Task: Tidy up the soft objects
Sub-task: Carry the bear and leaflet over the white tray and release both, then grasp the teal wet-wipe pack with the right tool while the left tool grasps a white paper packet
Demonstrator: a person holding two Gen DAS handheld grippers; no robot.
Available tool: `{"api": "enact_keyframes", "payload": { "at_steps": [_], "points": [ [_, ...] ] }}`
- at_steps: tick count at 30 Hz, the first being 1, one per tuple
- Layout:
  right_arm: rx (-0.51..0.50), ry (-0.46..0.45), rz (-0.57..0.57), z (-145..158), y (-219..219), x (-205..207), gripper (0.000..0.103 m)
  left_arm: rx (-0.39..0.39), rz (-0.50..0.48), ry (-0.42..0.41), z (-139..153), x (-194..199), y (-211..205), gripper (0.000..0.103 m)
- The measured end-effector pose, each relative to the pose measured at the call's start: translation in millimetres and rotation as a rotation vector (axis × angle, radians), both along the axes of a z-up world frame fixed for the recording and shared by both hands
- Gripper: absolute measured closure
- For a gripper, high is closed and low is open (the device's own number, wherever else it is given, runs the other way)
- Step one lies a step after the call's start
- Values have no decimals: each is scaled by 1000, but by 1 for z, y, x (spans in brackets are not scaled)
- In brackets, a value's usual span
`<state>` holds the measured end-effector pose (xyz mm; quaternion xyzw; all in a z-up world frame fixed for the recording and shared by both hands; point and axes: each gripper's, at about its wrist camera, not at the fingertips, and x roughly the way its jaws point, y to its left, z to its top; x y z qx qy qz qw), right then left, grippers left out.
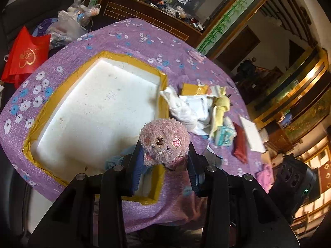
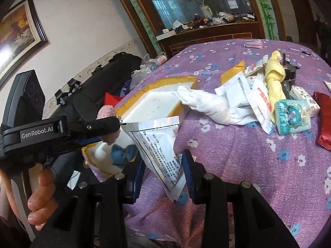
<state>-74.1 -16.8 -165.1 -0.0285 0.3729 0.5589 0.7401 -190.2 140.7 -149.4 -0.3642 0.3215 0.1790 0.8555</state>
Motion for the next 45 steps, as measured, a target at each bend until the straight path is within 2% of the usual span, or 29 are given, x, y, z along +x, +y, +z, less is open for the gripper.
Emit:
{"api": "enact_keyframes", "payload": {
  "at_steps": [6, 10, 17, 23, 26, 28, 30, 32, 35, 36, 38, 39, 41, 43, 45],
  "points": [
    [9, 58, 73, 27, 24, 3, 67, 4, 36, -24, 26, -14, 21, 65],
    [-16, 43, 94, 31, 54, 7, 68, 41, 77, 11, 28, -12, 45, 65],
    [-103, 66, 100, -1, 100, 23, 68, 78, 108, 120, -5, 2, 70, 65],
    [-170, 69, 108, -20, 123, 18, 68, 37, 100, 203, -40, 12, 81, 63],
    [-177, 19, 87, -19, 128, 16, 67, 22, 114, 214, -47, 14, 88, 61],
    [-174, 37, 96, -19, 132, 17, 67, -4, 117, 200, -50, 14, 92, 58],
    [-158, 54, 101, -20, 130, 19, 67, -46, 112, 170, -52, 13, 94, 50],
    [-130, 63, 92, -19, 124, 21, 63, -62, 110, 170, -51, 13, 92, 50],
    [-29, 111, 94, -9, 105, 27, 37, -30, 101, 108, -40, 8, 81, 50],
    [15, 121, 90, -4, 96, 30, 32, -19, 113, 81, -36, 5, 77, 46],
    [55, 122, 87, 2, 84, 31, 30, 5, 157, 24, -27, -2, 69, 35],
    [70, 121, 83, 5, 77, 32, 30, 22, 185, -2, -23, -6, 65, 33],
    [82, 124, 80, 7, 64, 33, 30, 78, 215, -13, -14, -9, 56, 33],
    [92, 130, 79, 6, 51, 36, 30, 134, 217, 12, -7, -5, 49, 33],
    [90, 111, 64, 3, 37, 38, 30, 142, 197, 9, -2, -1, 42, 33]
  ]
}}
